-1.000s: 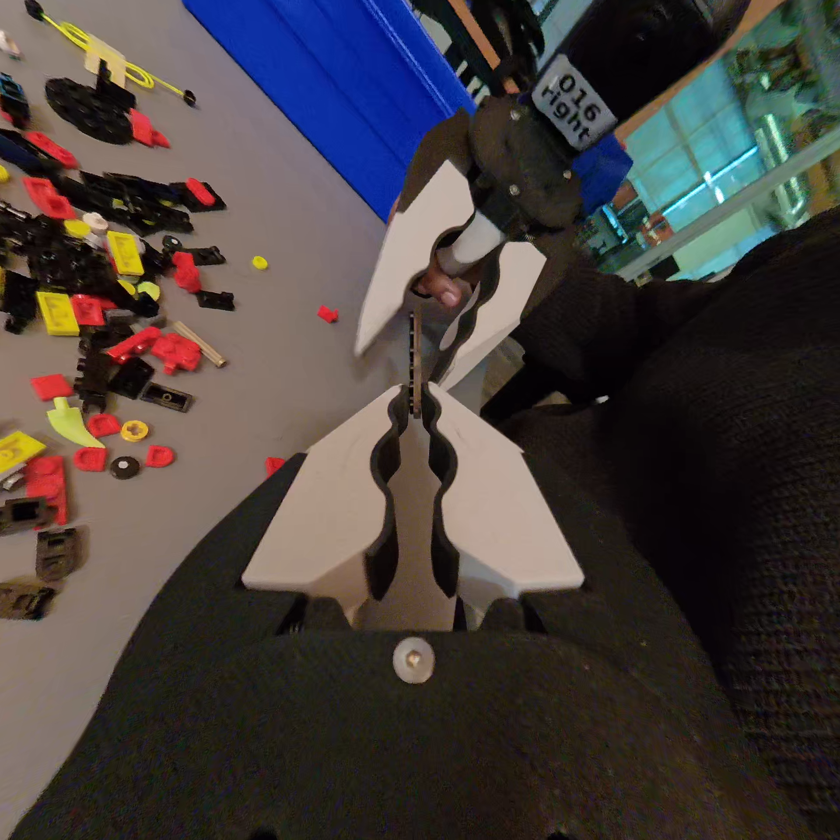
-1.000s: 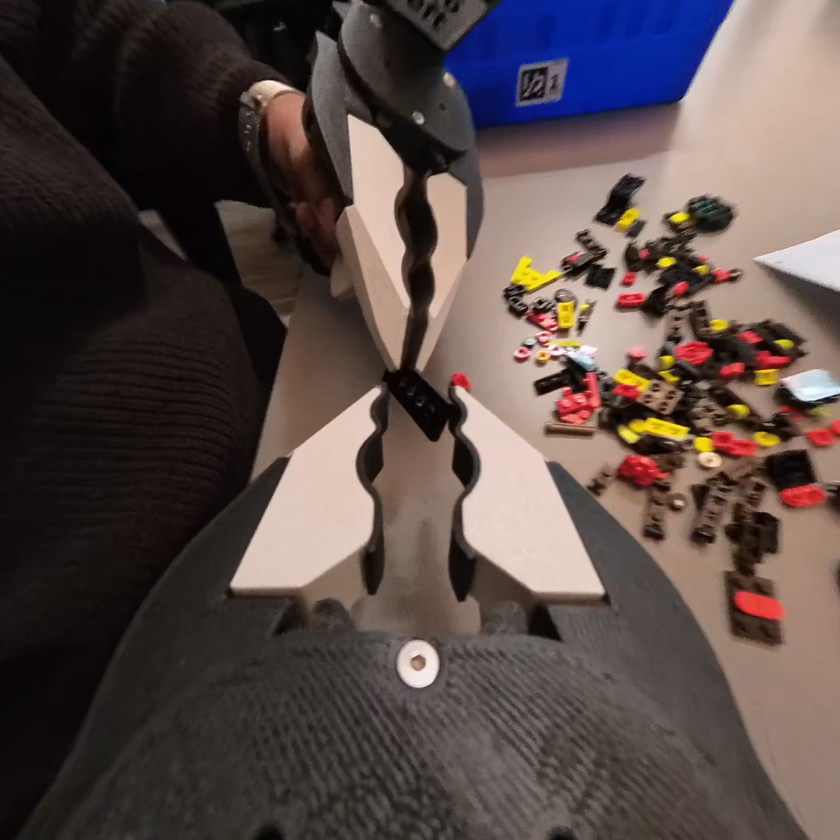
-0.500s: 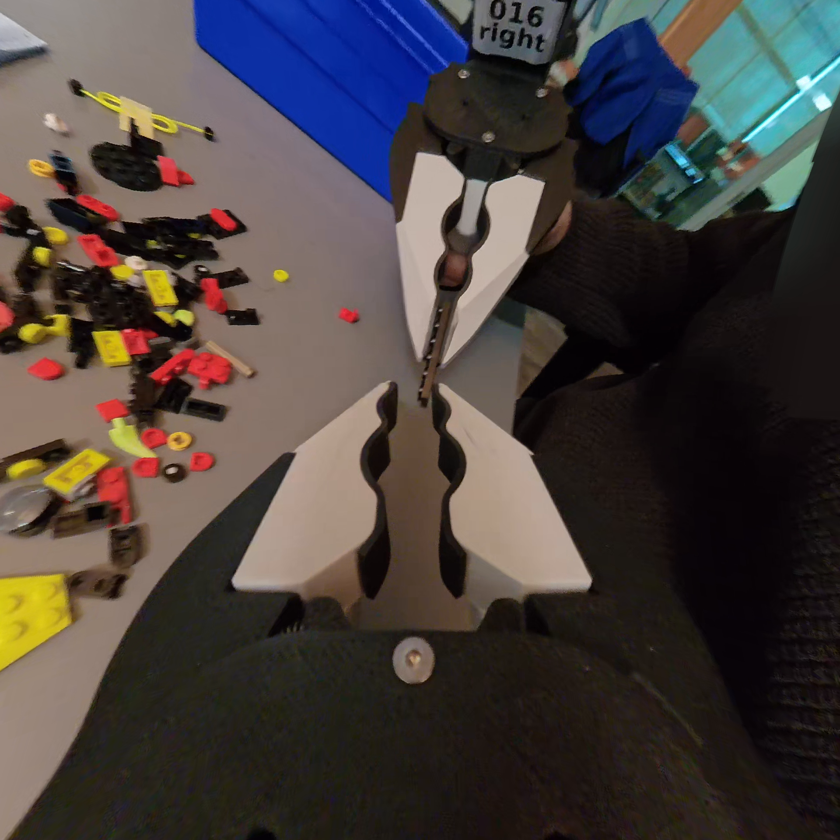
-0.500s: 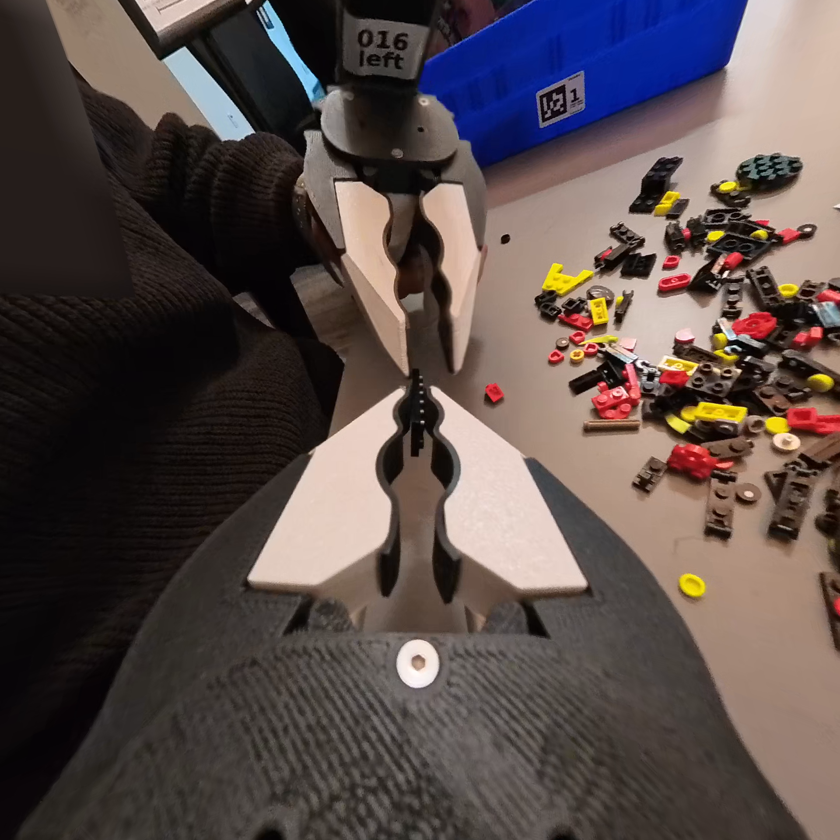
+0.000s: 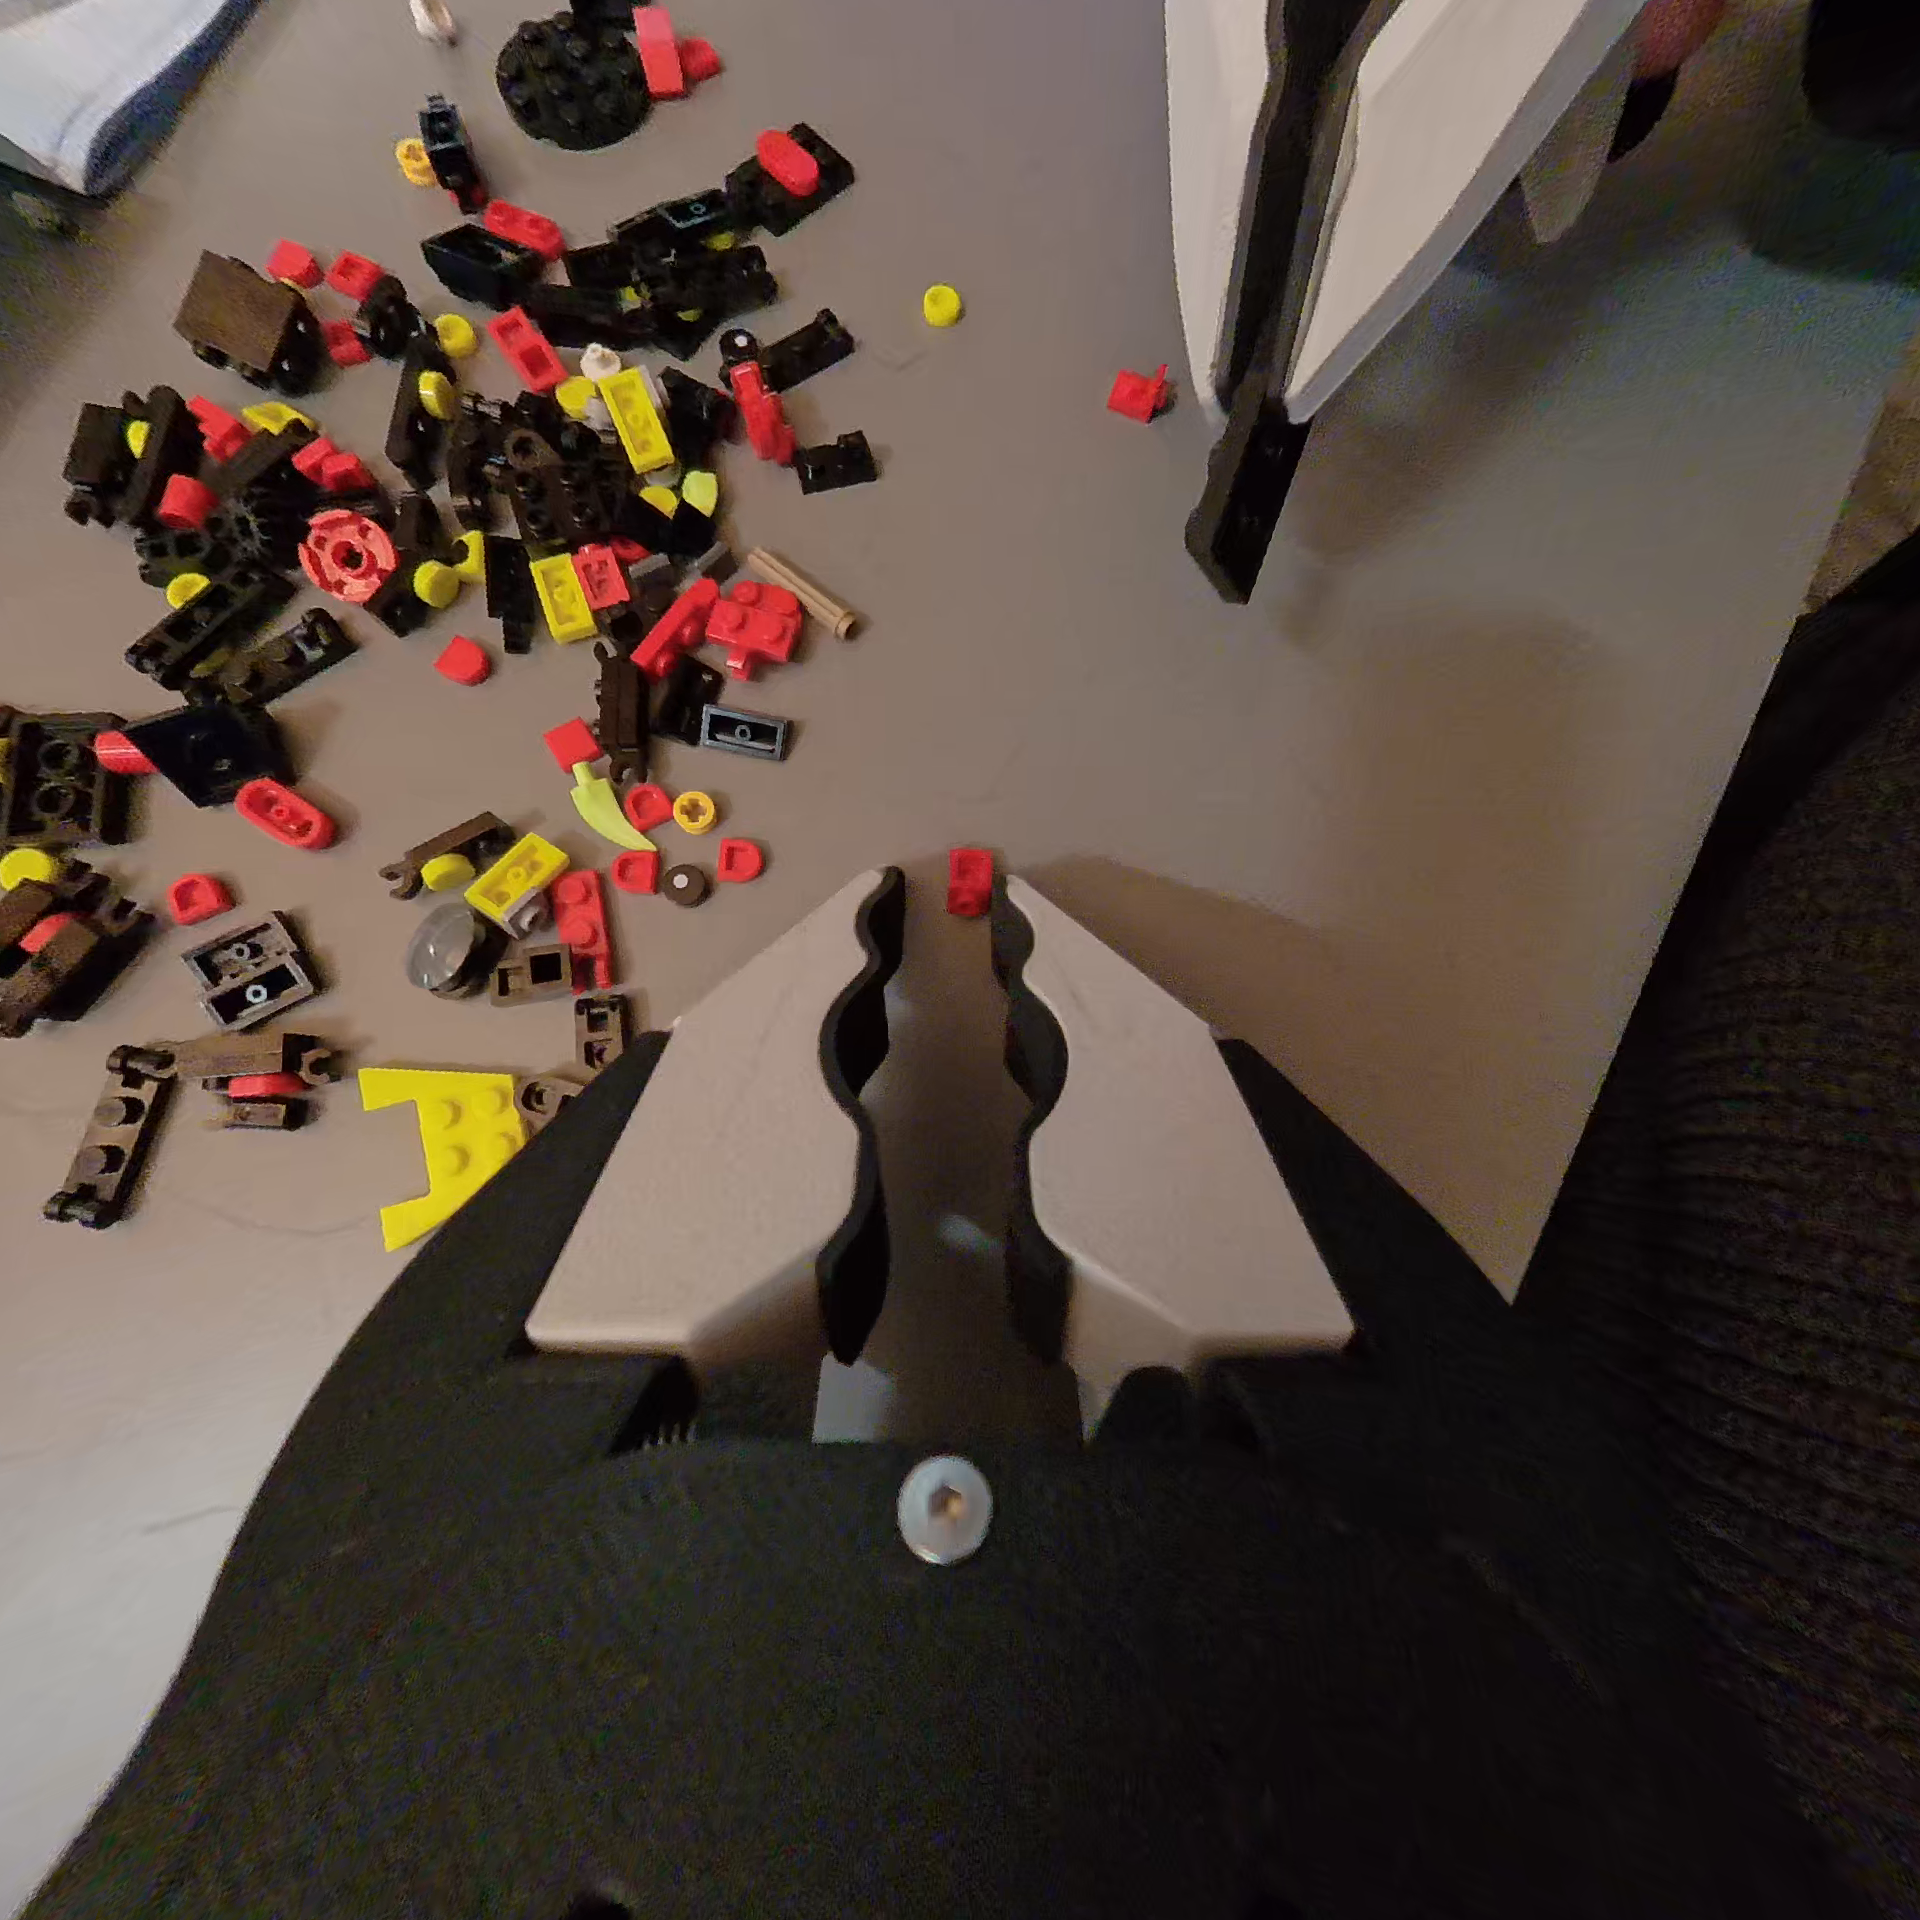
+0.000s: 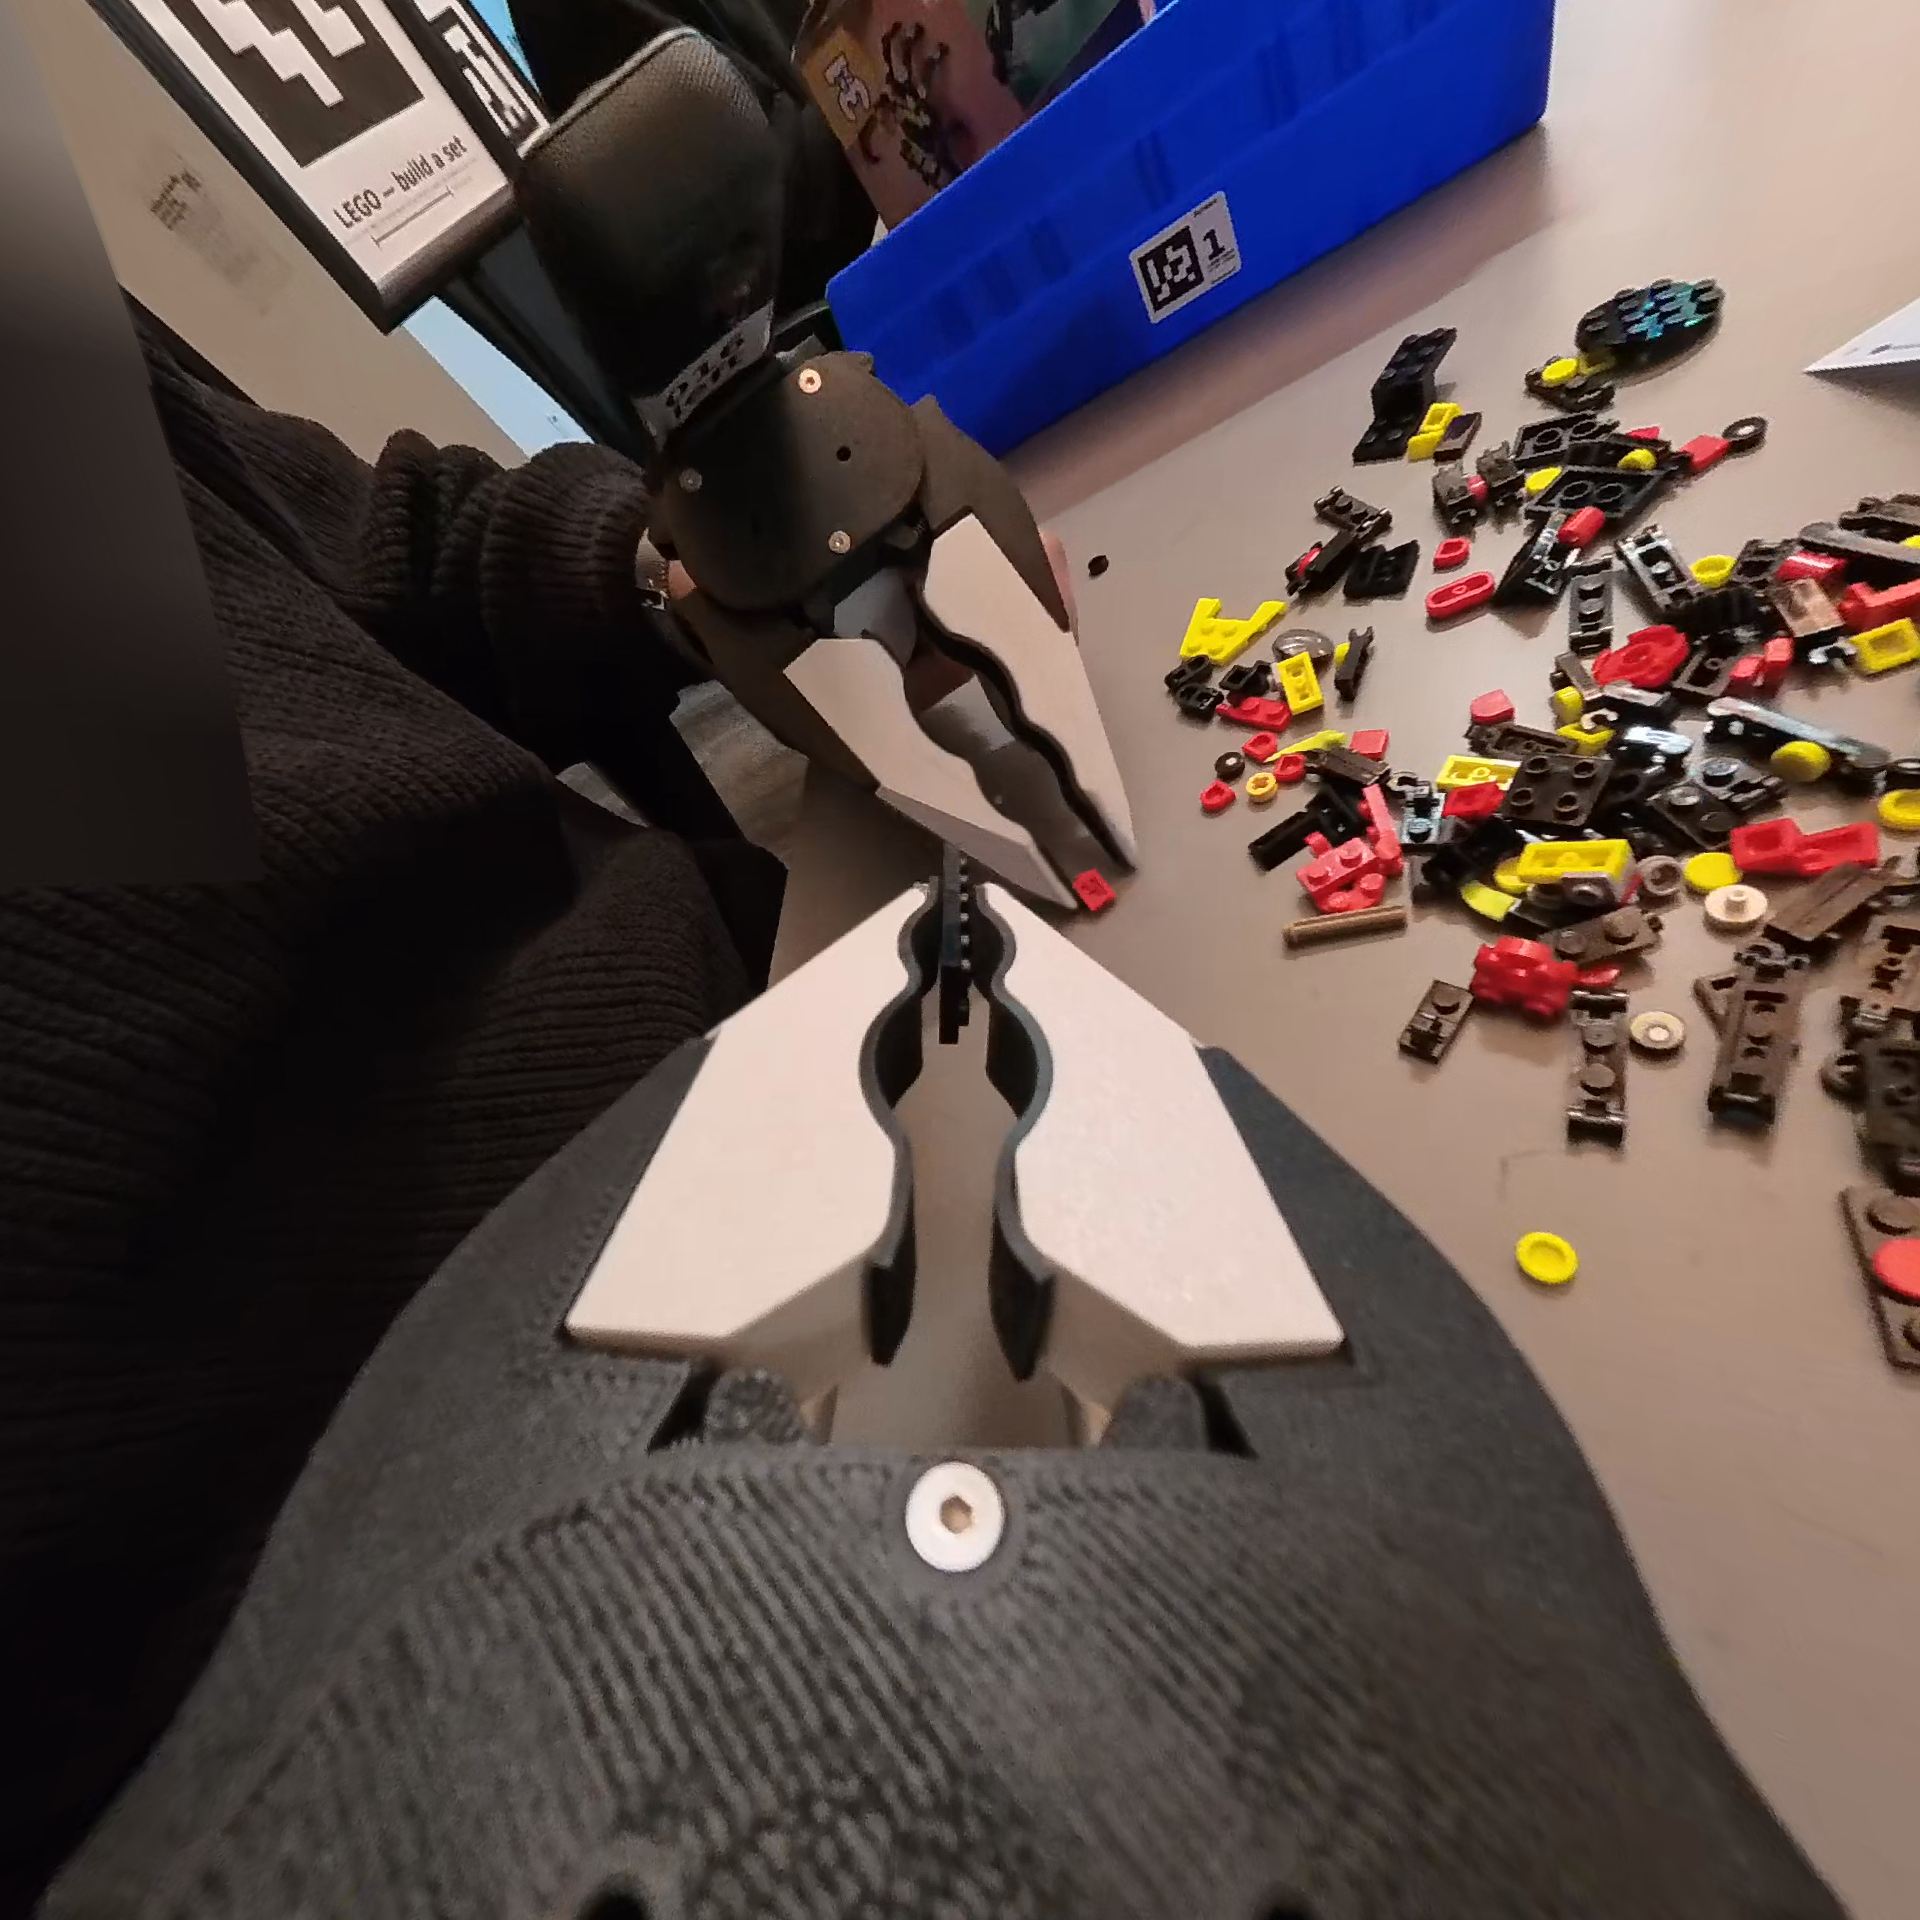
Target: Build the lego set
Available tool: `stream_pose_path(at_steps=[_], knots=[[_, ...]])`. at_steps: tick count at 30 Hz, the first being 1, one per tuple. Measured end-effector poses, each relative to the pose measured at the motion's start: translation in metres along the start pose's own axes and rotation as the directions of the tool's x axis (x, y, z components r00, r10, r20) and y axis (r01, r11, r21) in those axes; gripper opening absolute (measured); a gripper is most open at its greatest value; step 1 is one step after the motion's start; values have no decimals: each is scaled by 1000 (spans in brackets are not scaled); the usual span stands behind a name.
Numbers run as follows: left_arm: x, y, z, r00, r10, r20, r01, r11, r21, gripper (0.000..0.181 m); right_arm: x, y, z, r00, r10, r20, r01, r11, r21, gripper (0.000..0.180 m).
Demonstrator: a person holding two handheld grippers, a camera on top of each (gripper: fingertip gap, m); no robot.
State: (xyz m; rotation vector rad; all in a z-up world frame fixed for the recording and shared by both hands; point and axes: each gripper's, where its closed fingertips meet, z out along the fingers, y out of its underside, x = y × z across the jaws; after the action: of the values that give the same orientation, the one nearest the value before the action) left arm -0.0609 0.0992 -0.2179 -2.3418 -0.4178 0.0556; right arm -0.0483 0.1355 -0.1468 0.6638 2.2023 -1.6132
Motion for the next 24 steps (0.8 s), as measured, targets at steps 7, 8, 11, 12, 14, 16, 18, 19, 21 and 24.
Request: stream_pose_path(at_steps=[7, 8, 11, 12, 14, 16, 18, 19, 21, 24], knots=[[3, -2, 1, 1000, 6, -30, -5, 1000, 11, 5, -4, -12, -5, 998, 42, 51, -46, 996, 76, 3], [4, -8, -1, 999, 23, -28, -22, 999, 41, 5, -6, -16, -7, 996, 49, 72, -56, 994, 98, 3], [6, -39, -18, 993, 112, 25, -115, 969, 218, 6, -16, -28, -12, 990, 50, 135, -72, 983, 169, 3], [8, -49, -25, 988, 147, 45, -154, 947, 282, 6, -19, -30, -13, 987, 50, 154, -78, 980, 183, 3], [11, -62, -36, 976, 198, 96, -219, 907, 359, 6, -24, -32, -15, 980, 49, 191, -88, 977, 196, 2], [20, -68, -42, 957, 267, 112, -289, 865, 410, 6, -25, -35, -15, 974, 74, 216, -121, 970, 213, 2], [25, -73, -47, 933, 325, 156, -360, 824, 437, 7, -26, -36, -15, 968, 95, 233, -146, 966, 214, 2], [28, -76, -49, 922, 345, 174, -387, 805, 450, 6, -27, -34, -14, 964, 106, 242, -157, 967, 200, 2], [32, -79, -52, 908, 372, 192, -418, 779, 467, 6, -27, -29, -10, 960, 137, 245, -181, 969, 169, 3], [37, -80, -55, 902, 390, 184, -428, 760, 489, 6, -28, -26, -6, 943, 196, 270, -240, 960, 141, 3]])
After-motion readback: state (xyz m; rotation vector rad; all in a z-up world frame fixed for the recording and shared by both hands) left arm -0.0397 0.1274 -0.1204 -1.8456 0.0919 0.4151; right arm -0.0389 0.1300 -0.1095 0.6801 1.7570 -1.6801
